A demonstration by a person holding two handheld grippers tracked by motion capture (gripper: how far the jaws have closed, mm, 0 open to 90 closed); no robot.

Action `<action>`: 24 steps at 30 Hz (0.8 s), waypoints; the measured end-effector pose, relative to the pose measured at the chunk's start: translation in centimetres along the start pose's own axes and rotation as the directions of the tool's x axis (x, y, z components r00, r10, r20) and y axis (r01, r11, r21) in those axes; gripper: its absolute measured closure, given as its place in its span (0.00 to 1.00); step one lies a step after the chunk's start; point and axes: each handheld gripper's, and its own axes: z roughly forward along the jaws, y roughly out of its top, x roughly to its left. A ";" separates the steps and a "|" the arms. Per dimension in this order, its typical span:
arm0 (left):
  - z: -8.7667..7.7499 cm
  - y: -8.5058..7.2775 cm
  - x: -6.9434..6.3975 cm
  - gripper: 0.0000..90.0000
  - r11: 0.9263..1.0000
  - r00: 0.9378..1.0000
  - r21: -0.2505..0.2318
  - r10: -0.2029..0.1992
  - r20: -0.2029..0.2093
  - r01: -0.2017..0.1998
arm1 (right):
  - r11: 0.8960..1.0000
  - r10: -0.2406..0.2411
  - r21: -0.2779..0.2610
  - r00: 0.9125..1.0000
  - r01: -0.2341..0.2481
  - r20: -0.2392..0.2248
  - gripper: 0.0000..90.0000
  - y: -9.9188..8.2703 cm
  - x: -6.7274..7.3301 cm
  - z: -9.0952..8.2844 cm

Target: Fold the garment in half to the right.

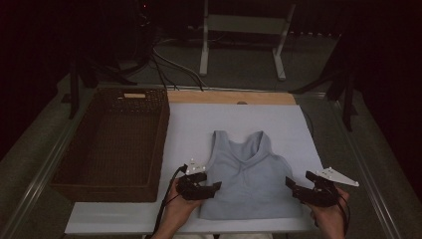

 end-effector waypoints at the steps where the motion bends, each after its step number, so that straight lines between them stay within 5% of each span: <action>1: -0.1 0.0 0.1 0.63 1.000 1.000 0.003 -0.007 0.007 0.007 | 1.000 -0.001 -0.001 1.000 0.001 -0.001 0.16 0.0 0.0 0.0; 7: -0.6 -0.2 0.1 0.91 1.000 1.000 -0.007 -0.007 -0.016 0.007 | 1.000 -0.007 -0.003 1.000 0.007 -0.005 0.16 0.0 0.2 0.0; 24: -2.0 -0.6 1.0 0.94 0.998 0.998 -0.018 -0.052 -0.026 0.052 | 1.000 -0.019 -0.011 1.000 0.019 -0.013 0.16 0.0 0.5 -0.1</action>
